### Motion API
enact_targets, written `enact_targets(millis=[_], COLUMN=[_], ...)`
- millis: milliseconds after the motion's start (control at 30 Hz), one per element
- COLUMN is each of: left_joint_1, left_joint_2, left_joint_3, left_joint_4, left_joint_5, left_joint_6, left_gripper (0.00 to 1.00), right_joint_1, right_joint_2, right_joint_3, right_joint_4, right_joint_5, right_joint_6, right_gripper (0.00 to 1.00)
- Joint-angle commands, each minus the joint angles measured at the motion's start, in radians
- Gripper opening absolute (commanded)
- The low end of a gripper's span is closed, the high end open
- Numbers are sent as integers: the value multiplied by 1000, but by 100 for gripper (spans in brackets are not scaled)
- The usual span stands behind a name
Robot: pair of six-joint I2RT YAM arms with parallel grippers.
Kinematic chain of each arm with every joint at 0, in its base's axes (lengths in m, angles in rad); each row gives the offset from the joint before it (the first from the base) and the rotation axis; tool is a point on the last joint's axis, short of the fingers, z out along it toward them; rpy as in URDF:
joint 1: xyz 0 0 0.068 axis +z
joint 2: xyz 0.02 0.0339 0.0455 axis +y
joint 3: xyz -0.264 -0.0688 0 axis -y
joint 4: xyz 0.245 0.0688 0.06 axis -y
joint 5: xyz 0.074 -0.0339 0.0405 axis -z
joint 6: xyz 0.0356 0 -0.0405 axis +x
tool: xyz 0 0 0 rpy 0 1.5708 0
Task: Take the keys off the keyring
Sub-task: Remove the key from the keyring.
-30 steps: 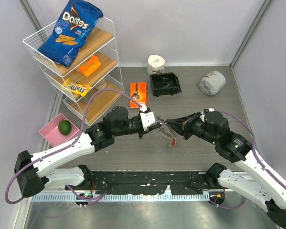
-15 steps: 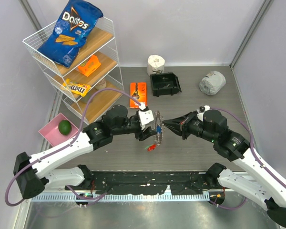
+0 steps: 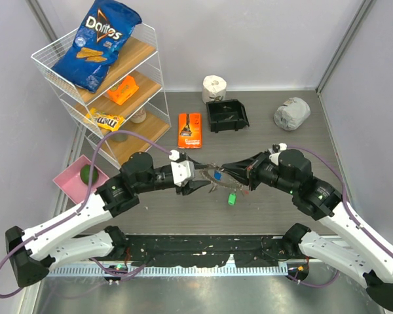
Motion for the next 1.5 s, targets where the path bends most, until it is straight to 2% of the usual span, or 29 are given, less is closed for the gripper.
enact_targets(millis=[0, 133, 333, 467, 633, 767, 933, 1167, 1300, 1400, 1467], left_joint_1=[2, 2, 2, 2, 2, 6, 16, 28, 29, 46, 58], left_joint_2=[6, 41, 87, 88, 86, 103, 187, 242, 258, 278, 287], left_joint_3=[-3, -5, -5, -7, 24, 82, 227, 308, 308, 316, 323], left_joint_4=[122, 160, 182, 182, 122, 24, -204, -361, -363, -363, -366], left_joint_5=[51, 48, 9, -9, -29, 18, 98, 187, 196, 195, 206], left_joint_6=[17, 26, 73, 112, 178, 233, 307, 373, 367, 351, 344], left_gripper=[50, 51, 72, 77, 84, 87, 87, 85, 84, 78, 69], right_joint_1=[4, 4, 4, 4, 4, 4, 6, 4, 6, 6, 6], right_joint_2=[-1, 1, 5, 8, 19, 27, 34, 33, 33, 31, 31], right_joint_3=[52, 54, 57, 60, 64, 71, 83, 95, 97, 94, 94], right_joint_4=[89, 92, 94, 95, 101, 108, 102, 95, 97, 95, 97], right_joint_5=[-16, -21, -36, -44, -59, -73, -88, -108, -111, -117, -119], right_joint_6=[-5, -5, -10, -16, -25, -33, -56, -68, -71, -70, -71], right_gripper=[5, 5, 5, 5, 5, 5, 5, 5, 5, 5, 5])
